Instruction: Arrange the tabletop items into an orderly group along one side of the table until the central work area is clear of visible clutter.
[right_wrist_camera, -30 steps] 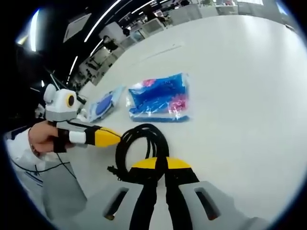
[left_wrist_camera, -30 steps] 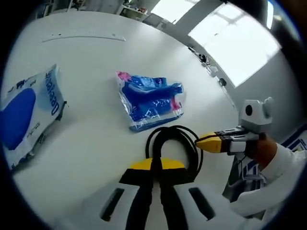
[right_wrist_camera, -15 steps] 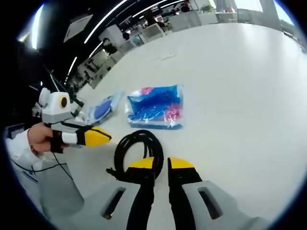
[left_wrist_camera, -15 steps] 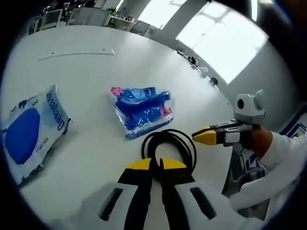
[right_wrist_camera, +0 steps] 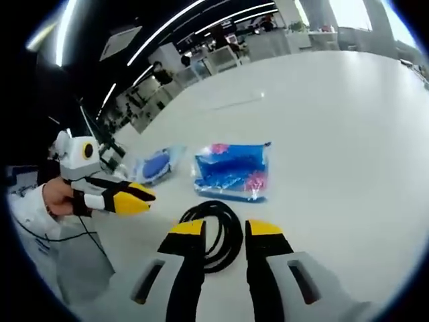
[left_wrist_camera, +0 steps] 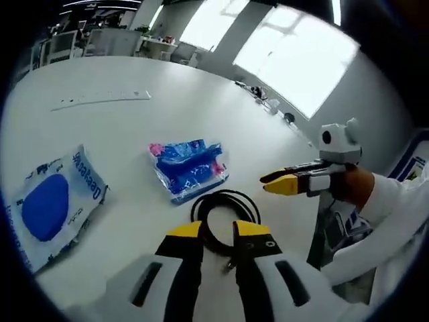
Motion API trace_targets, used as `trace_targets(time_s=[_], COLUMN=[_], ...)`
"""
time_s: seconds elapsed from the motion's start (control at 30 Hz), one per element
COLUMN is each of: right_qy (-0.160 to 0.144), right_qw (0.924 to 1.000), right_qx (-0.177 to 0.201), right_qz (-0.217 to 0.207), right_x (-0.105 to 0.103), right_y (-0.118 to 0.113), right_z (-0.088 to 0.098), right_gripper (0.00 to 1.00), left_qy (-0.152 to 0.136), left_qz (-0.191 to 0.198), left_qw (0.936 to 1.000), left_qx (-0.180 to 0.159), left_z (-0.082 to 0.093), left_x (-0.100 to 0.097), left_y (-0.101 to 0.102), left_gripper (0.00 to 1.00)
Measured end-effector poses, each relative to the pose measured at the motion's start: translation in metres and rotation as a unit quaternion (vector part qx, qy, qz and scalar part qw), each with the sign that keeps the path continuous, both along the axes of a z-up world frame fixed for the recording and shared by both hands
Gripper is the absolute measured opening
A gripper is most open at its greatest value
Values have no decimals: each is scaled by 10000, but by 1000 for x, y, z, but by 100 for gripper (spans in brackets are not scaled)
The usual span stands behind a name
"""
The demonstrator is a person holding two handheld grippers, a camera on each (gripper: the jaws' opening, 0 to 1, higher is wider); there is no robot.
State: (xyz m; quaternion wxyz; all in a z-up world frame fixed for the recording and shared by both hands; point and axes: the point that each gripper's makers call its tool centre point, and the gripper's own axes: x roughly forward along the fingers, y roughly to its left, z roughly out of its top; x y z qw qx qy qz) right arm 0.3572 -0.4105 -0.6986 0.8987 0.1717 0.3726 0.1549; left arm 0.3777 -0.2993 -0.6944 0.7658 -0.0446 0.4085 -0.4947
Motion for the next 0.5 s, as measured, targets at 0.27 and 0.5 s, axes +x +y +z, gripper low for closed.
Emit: trace_targets(time_s=[0.27, 0.5], right_qy=[-129, -244], right_qw=[9999, 9995], right_qx=[-37, -40], right_qz=[103, 211], right_x=[2, 4], right_y=[9, 20], right_z=[11, 24], right_gripper=[30, 34], left_qy=[-213, -380], left_qz=[-46, 3], left_qw=[9997, 9992], left_qx=[-66, -139], left_z=[16, 30], left_x=[-4, -2], left_y=[10, 22], left_gripper=[28, 32])
